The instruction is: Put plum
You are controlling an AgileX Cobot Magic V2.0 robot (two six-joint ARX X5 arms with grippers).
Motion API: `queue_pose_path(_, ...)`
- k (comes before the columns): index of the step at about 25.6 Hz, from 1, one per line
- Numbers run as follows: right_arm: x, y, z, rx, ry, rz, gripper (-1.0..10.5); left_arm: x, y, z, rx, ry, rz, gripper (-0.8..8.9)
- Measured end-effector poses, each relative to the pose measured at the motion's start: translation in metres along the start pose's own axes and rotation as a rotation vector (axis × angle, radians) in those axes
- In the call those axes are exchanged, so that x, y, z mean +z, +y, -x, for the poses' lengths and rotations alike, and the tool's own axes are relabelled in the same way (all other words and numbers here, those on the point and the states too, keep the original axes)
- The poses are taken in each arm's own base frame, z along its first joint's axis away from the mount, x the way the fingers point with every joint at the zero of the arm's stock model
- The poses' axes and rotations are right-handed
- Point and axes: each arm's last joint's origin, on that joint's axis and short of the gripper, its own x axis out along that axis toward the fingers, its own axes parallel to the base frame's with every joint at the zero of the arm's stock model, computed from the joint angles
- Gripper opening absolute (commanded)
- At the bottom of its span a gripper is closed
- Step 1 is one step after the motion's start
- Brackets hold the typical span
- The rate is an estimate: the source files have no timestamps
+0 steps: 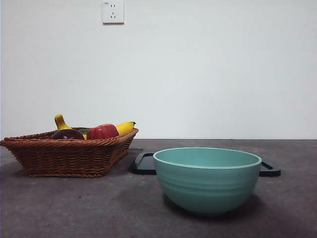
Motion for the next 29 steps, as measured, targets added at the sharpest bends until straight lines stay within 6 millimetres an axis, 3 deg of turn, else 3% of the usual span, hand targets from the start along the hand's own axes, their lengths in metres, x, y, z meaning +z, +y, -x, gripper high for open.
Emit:
queue_pose_path(8, 0.046, 0.013, -0.012, 0.139, 0.239, 0.065, 0.1, 0.037, -0.015, -0.009, -0.111, 0.233, -0.097, 0.15)
queue_pose_path(15, 0.074, 0.026, -0.025, 0.219, 0.433, 0.107, 0.1, 0.063, -0.029, -0.021, -0.178, 0.416, -0.14, 0.15)
queue_pose_path(21, 0.068, 0.037, -0.035, 0.308, 0.632, 0.13, 0.1, 0.063, -0.035, -0.026, -0.221, 0.534, -0.169, 0.15)
queue_pose_path(25, 0.065, 0.041, -0.036, 0.338, 0.66, 0.149, 0.1, 0.062, -0.035, -0.025, -0.221, 0.547, -0.171, 0.33)
queue_pose_path(27, 0.065, 0.041, -0.036, 0.339, 0.66, 0.151, 0.5, 0.062, -0.035, -0.025, -0.221, 0.545, -0.172, 1.02)
queue_pose_path(29, 0.065, 0.041, -0.036, 0.34, 0.659, 0.155, 2.7, 0.062, -0.035, -0.025, -0.221, 0.546, -0.172, 2.87)
